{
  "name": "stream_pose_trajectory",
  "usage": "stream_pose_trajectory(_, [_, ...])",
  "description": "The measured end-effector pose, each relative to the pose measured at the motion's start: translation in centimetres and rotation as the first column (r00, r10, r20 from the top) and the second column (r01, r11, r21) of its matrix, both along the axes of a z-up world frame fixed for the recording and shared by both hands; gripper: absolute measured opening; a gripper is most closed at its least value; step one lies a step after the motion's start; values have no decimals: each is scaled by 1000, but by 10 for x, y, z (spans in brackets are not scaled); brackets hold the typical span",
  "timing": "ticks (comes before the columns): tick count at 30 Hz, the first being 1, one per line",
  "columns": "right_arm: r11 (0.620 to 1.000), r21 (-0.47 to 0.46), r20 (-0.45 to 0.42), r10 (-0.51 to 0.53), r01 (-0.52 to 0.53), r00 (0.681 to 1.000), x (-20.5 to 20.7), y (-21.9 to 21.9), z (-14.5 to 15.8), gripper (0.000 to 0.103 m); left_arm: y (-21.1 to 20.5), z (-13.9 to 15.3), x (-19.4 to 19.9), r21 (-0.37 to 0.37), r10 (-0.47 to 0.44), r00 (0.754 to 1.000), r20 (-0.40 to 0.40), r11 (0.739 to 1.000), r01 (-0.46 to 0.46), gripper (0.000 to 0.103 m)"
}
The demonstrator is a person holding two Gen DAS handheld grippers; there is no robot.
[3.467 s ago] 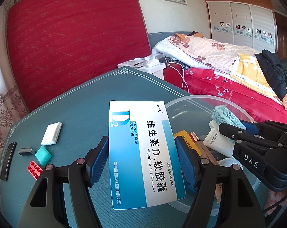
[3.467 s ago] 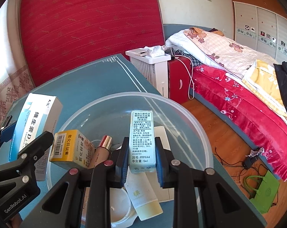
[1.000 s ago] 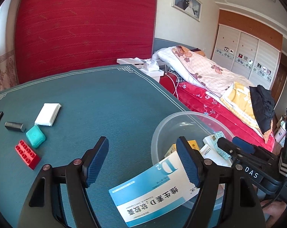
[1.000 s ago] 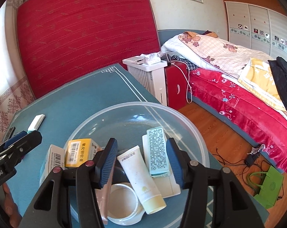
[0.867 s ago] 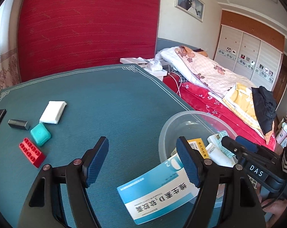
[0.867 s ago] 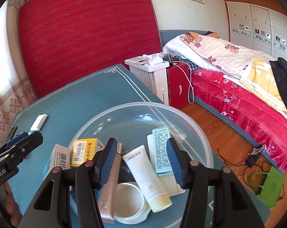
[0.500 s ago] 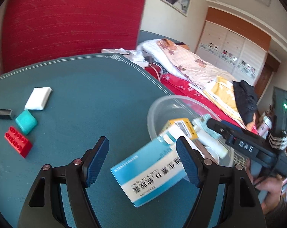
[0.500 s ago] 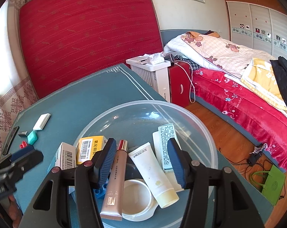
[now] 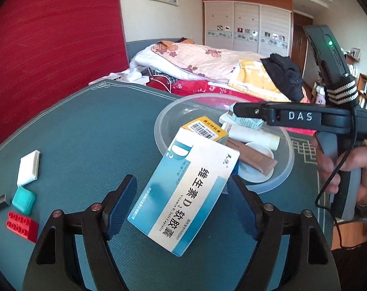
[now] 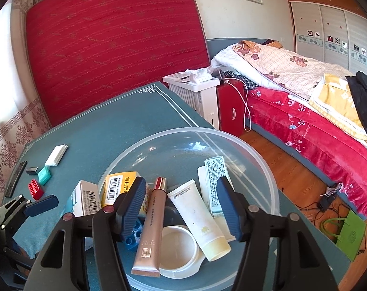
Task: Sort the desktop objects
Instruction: 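Carry the blue vitamin box with the left tool over the bowl, then lower the blue vitamin box into the bowl and open the left tool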
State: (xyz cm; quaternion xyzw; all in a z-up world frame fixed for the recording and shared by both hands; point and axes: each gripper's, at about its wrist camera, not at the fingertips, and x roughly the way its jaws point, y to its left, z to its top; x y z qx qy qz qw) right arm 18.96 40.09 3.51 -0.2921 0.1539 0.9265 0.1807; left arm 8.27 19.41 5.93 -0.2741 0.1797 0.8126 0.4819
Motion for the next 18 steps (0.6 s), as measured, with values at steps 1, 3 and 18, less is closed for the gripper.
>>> stream_pose_trajectory(1, [1000,-2,1,-1,1,1000,0,0,0,65,0,-1,-2,-7,-13,1000,1,1000,13,80])
stream_pose_trajectory(3, [1000,-3,3,-3,3,1000,-1,1,-1,65,2,-4,-5,-15,-34,999,13,999,35,80])
stream_pose_trajectory(18, [1000,1,8,-23,22,1000,1,7,-4,65,4,6,-18,72,60,987,148,995,-71,57])
